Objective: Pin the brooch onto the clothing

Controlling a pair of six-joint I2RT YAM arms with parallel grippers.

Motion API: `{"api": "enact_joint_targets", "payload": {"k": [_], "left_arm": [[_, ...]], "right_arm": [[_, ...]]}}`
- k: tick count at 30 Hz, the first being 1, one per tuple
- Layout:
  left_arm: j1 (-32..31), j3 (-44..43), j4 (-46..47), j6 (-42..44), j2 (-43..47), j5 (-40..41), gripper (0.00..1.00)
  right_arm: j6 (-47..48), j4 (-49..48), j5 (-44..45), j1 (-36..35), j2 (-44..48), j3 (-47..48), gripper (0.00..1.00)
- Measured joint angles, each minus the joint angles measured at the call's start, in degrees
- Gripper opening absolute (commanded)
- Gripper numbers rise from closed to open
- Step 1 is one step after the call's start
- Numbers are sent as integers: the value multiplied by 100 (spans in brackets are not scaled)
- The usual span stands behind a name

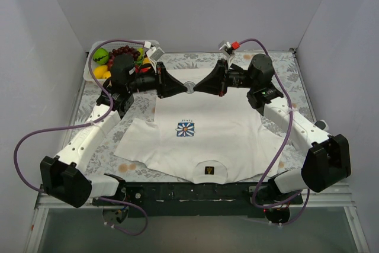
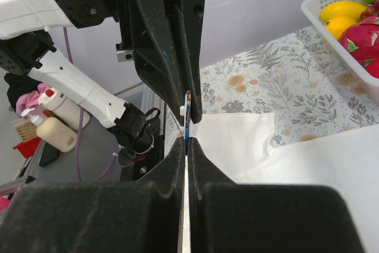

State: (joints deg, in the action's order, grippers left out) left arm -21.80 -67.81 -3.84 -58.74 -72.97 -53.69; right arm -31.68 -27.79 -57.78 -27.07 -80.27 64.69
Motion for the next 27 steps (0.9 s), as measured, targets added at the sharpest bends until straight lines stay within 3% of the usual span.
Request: {"api": "enact_joint_targets", "payload": {"k": [4, 6, 9, 10, 13, 14, 17, 27], "left_arm": [[-4, 55, 157, -26, 4, -31, 0], [-4, 76, 175, -33, 7, -17, 0], [-7, 81, 160, -22, 13, 24, 0], [-7, 81, 129, -15, 17, 68, 0], [-4, 81, 13, 76, 39, 304, 0], [-2, 81, -57, 114, 48, 400, 0], [0, 81, -343, 271, 72, 752, 0], [-289, 492, -1257, 431, 590, 2767, 0]], "right_arm": [[4, 13, -2, 4, 0, 0, 1], [11, 46, 0, 4, -2, 0, 8], [68, 129, 44, 4, -2, 2, 34], [116, 205, 61, 4, -2, 11, 51], [385, 581, 127, 4, -2, 61, 77], [490, 704, 170, 4, -2, 79, 81], [855, 1139, 463, 4, 44, 85, 88], [1397, 1950, 1246, 4, 850, -227, 91]]}}
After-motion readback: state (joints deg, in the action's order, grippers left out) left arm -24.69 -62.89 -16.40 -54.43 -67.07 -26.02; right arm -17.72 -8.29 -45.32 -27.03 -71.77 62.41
